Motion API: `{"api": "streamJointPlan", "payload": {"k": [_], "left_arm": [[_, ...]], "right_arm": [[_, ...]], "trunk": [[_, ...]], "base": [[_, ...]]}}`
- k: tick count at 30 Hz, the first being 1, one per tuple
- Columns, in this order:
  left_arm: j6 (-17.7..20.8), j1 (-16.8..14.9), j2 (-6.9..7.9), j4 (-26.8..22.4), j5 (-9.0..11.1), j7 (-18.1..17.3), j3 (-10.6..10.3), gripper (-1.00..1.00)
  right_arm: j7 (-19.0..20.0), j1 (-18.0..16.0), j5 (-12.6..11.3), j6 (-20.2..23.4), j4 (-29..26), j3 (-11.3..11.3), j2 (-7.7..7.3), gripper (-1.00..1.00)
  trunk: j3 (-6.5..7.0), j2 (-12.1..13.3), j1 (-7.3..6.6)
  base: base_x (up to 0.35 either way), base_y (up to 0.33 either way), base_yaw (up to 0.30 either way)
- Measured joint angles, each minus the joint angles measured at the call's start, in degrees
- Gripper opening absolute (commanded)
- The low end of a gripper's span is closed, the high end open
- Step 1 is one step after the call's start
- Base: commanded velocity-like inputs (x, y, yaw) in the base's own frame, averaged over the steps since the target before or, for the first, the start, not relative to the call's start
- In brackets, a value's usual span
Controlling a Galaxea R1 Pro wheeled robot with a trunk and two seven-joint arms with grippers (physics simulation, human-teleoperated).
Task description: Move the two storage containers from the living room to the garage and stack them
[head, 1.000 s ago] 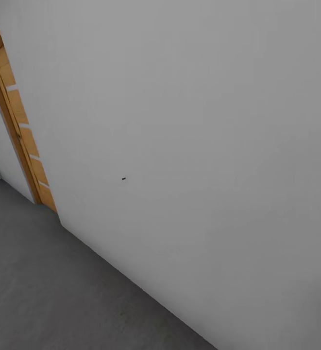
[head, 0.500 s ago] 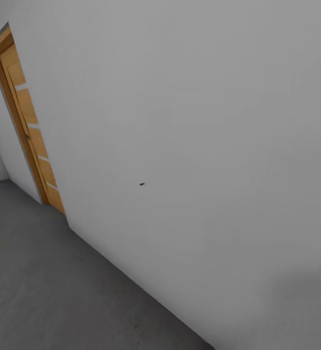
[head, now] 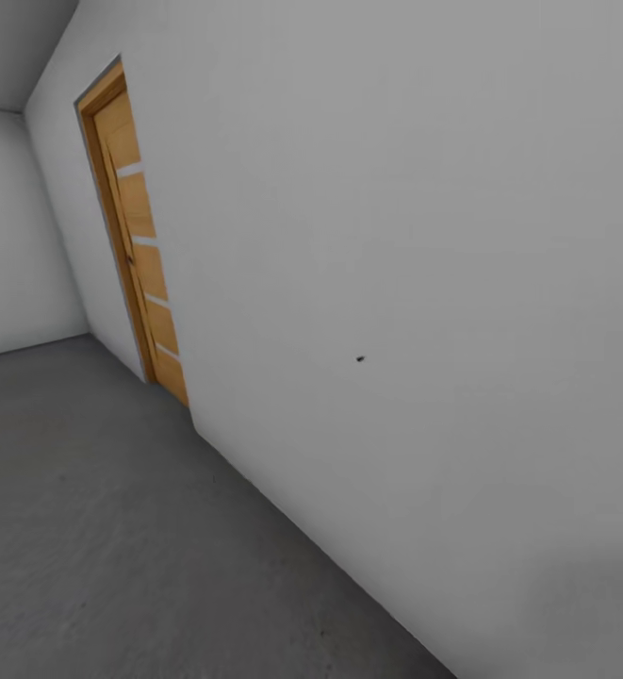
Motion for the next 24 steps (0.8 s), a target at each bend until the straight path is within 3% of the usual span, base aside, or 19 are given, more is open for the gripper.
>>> {"api": "streamJointPlan", "payload": {"k": [7,24], "left_arm": [[0.0,0.0,0.0,0.0,0.0,0.0,0.0,1.0],[0.0,0.0,0.0,0.0,0.0,0.1,0.0,1.0]], "right_arm": [[0.0,0.0,0.0,0.0,0.0,0.0,0.0,1.0],[0.1,0.0,0.0,0.0,0.0,0.0,0.0,1.0]], "trunk": [[-0.13,0.0,0.0],[-0.16,0.0,-0.01]], "base": [[0.0,0.315,0.183],[0.058,0.318,0.01]]}}
